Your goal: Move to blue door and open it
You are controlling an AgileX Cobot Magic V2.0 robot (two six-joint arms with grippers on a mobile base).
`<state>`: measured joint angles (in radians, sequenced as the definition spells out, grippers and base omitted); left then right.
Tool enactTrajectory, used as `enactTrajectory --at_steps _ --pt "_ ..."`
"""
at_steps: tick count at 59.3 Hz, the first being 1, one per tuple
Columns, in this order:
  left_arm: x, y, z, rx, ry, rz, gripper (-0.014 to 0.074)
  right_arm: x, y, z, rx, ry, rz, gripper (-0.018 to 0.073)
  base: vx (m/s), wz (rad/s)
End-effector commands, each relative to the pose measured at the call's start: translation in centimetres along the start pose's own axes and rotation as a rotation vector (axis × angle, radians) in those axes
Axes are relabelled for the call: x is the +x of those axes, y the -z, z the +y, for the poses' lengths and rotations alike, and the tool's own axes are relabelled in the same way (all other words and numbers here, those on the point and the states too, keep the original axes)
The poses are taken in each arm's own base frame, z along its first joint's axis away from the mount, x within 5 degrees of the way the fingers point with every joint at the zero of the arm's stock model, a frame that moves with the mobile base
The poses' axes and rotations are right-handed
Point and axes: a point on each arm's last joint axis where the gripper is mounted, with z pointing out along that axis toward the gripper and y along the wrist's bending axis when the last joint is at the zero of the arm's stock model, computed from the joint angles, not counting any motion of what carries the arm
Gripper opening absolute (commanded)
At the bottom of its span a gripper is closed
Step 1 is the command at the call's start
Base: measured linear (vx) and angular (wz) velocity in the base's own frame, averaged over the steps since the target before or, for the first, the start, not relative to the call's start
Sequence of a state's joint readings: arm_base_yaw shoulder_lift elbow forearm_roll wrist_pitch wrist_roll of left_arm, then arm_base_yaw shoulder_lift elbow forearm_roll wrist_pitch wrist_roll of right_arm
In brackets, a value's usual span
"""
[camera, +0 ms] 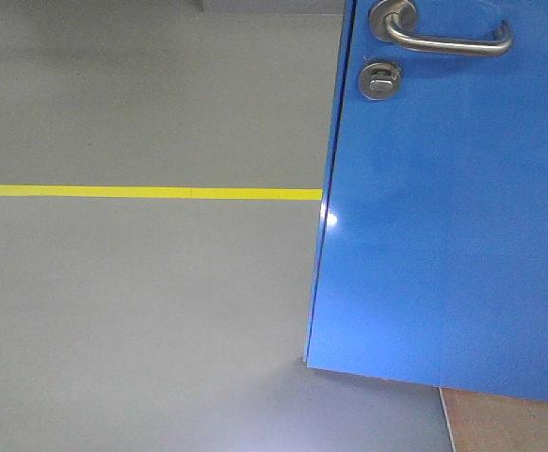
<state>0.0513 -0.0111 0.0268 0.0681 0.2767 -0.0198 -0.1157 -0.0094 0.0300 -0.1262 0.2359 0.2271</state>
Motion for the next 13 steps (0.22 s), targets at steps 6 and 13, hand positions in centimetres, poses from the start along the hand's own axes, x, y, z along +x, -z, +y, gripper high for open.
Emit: enactTrajectory --at_steps 6,13 --pt "-1.68 0.41 0.03 0.001 0.009 -0.124 0.0073 -0.74 0.13 0.13 -0.013 0.009 -0.095 0.0001 0.0 0.0" --pt "-1.68 0.41 0.03 0.001 0.009 -0.124 0.0073 -0.74 0.13 0.13 -0.013 0.009 -0.095 0.0001 0.0 0.0"
